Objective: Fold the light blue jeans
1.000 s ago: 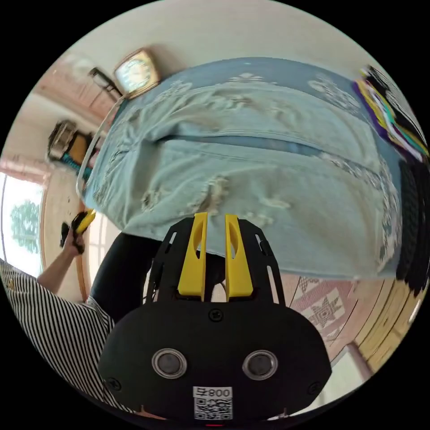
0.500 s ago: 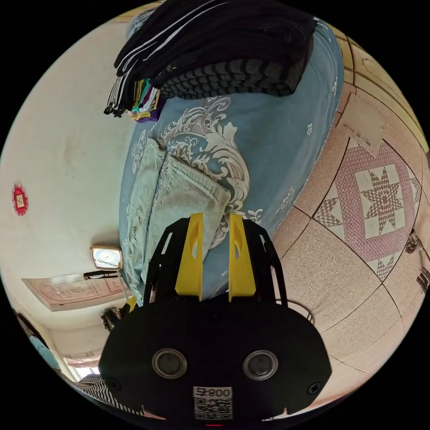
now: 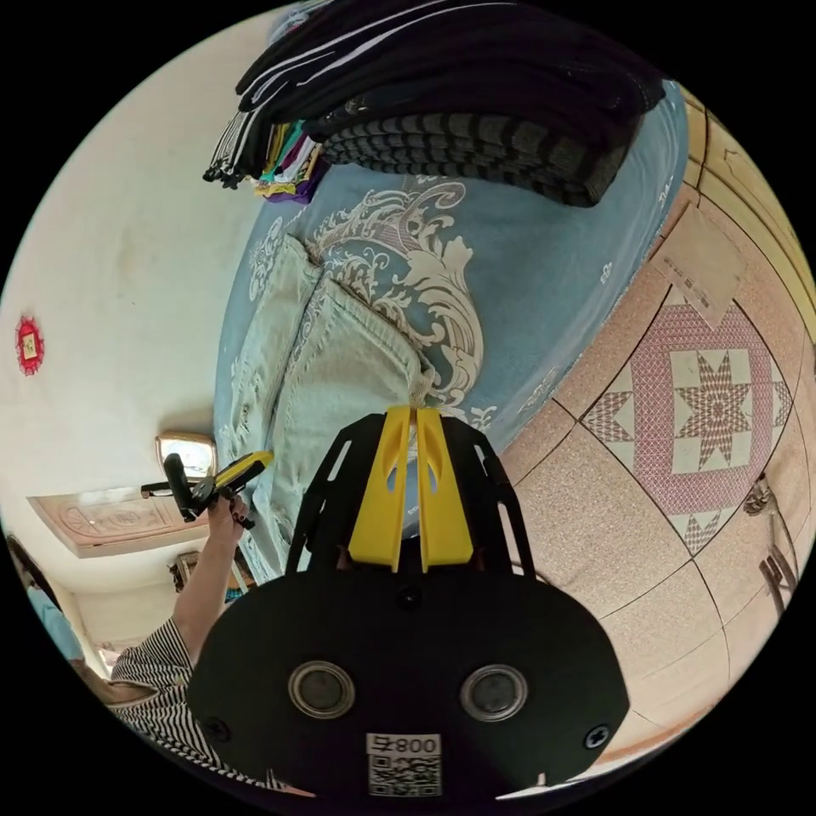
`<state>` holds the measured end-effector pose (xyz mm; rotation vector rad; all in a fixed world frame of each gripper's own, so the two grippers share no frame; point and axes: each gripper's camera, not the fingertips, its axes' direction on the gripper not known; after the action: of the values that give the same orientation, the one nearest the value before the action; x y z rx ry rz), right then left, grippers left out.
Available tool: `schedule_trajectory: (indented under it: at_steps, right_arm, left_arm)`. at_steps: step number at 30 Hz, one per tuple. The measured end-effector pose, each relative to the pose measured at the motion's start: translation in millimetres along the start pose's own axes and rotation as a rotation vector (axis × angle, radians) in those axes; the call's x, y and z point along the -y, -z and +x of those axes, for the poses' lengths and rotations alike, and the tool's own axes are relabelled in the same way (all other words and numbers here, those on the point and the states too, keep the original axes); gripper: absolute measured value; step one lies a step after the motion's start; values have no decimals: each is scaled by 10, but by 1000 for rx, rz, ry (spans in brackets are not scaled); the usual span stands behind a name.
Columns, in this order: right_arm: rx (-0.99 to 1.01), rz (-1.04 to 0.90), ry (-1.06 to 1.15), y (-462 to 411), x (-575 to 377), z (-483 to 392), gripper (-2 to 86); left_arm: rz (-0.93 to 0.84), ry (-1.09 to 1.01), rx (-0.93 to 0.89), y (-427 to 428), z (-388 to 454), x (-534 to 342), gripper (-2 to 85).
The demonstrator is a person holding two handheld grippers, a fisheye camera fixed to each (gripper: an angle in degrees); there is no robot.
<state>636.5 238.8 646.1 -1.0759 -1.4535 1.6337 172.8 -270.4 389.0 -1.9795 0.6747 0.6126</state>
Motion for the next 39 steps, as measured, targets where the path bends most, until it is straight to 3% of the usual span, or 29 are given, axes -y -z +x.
schedule_trajectory:
  at_steps: [4, 8, 11, 15, 17, 22, 25, 31, 33, 39]
  right_arm:
    - [-21, 17, 43, 280, 23, -49, 9]
    - [-30, -37, -8, 132, 126, 176, 10]
    - [-6, -62, -76, -102, 214, 297, 15]
    - [68, -24, -119, -139, 177, 442, 35]
    - [118, 28, -175, -116, 122, 589, 47]
    - [153, 98, -157, -131, -33, 617, 62]
    - [161, 18, 69, -464, -66, 24, 63]
    - [173, -415, 778, -2136, -556, -2144, 63]
    - [164, -531, 1051, -2834, -1021, -2955, 65]
    - [45, -597, 1539, -4328, -2260, -4279, 67]
  left_arm:
    - [64, -12, -74, 159, 143, 85, 12]
    - [-36, -44, 57, -16, 343, 215, 14]
    - [-10, -3, 27, 80, 331, 167, 16]
    - [150, 100, -24, 388, 247, -121, 15]
    - [281, 180, -129, 587, 169, -514, 16]
    - [427, 442, -182, 813, -10, -1716, 21]
    - [450, 664, -77, 941, -149, -2587, 27]
    - [571, 1053, 52, 1219, -478, -3930, 42]
    - [590, 1105, 80, 1275, -575, -4145, 45]
    - [529, 1157, 191, 1364, -932, -4522, 63]
